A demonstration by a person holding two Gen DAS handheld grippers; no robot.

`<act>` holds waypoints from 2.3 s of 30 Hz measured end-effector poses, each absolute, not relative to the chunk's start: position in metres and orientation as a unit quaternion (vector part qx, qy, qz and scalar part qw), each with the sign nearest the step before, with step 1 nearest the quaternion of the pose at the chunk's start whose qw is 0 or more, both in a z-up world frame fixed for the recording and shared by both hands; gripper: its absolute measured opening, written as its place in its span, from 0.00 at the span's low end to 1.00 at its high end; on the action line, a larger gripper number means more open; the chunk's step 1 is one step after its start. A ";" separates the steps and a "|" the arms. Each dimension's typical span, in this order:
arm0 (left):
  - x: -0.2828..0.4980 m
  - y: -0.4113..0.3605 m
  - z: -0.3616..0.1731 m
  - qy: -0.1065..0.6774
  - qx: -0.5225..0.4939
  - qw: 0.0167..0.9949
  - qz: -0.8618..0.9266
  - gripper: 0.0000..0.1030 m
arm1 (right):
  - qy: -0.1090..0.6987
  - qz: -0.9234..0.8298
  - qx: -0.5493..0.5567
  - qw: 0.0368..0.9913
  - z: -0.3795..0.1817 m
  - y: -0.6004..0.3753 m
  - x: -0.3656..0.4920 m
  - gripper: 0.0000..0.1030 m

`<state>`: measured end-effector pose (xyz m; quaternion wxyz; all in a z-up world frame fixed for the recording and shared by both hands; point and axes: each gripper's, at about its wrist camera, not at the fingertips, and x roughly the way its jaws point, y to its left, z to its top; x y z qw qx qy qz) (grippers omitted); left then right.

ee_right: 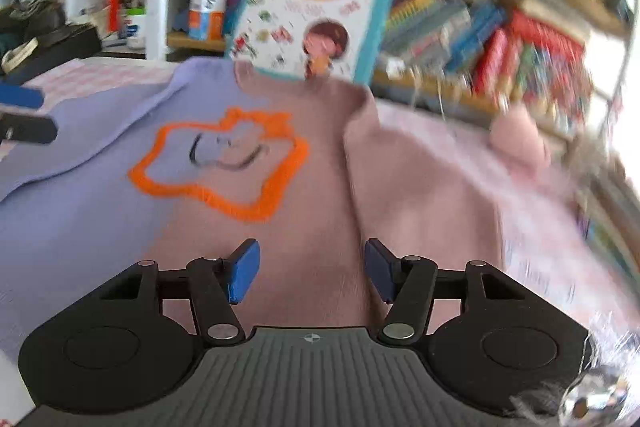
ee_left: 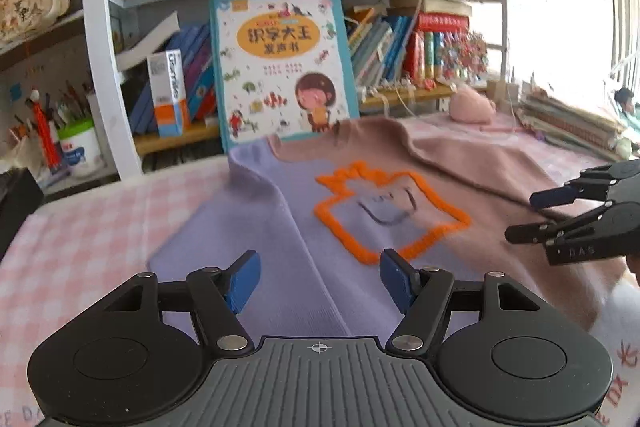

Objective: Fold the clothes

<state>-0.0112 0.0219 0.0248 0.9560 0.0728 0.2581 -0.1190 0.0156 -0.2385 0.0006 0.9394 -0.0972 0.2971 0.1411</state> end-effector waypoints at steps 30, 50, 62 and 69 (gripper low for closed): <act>-0.009 0.013 -0.004 0.277 0.118 0.949 -0.092 0.65 | 0.268 0.102 -0.061 0.956 0.003 -0.215 0.012 0.42; 0.025 0.162 0.063 0.226 0.040 0.971 0.071 0.08 | 0.304 0.109 -0.041 0.946 -0.007 -0.218 0.018 0.63; 0.106 0.246 0.027 0.294 0.014 0.942 0.159 0.08 | 0.306 0.106 -0.040 0.945 -0.007 -0.220 0.019 0.70; 0.112 0.269 0.040 0.276 -0.003 0.937 0.215 0.17 | 0.305 0.104 -0.043 0.946 -0.006 -0.219 0.019 0.70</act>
